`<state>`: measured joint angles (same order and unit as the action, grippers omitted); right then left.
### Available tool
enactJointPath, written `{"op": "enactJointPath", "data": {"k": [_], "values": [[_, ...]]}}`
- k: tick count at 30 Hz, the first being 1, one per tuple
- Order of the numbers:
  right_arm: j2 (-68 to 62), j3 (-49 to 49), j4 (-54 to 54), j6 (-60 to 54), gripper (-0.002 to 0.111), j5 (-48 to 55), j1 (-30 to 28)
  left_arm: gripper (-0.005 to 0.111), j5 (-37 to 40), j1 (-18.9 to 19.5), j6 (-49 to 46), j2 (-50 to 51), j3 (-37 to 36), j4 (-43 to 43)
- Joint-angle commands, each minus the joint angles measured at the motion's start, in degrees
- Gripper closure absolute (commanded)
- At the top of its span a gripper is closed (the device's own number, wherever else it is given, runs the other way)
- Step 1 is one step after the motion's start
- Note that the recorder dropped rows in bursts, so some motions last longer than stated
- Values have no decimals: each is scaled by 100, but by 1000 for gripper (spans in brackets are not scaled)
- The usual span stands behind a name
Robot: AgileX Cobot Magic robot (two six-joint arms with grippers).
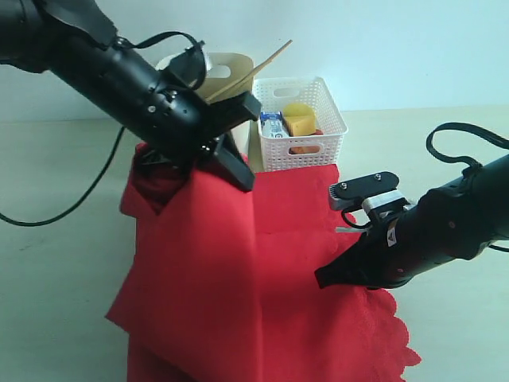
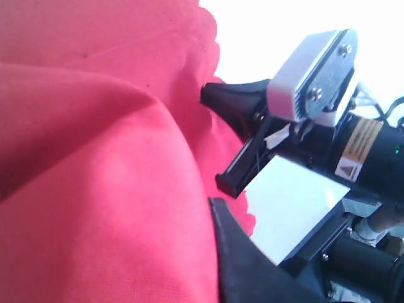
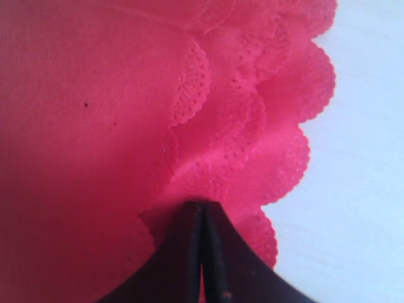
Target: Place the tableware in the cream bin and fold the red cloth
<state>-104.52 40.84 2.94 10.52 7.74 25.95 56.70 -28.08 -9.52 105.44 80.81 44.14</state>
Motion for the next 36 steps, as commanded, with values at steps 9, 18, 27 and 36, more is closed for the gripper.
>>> {"op": "enactJointPath", "data": {"k": [9,18,27,36], "values": [[191,-44,205,-30,108,639,-2,47,-428,-334,-394,1116,328,627],[2200,-56,205,301,108,1581,-2,37,-165,-334,-1961,765,328,1672],[3604,-56,137,313,108,1920,-2,37,592,-134,-2566,596,328,1550],[3720,-56,-2929,-2794,108,1977,-2,37,783,326,-1702,-93,26,-967]]}}
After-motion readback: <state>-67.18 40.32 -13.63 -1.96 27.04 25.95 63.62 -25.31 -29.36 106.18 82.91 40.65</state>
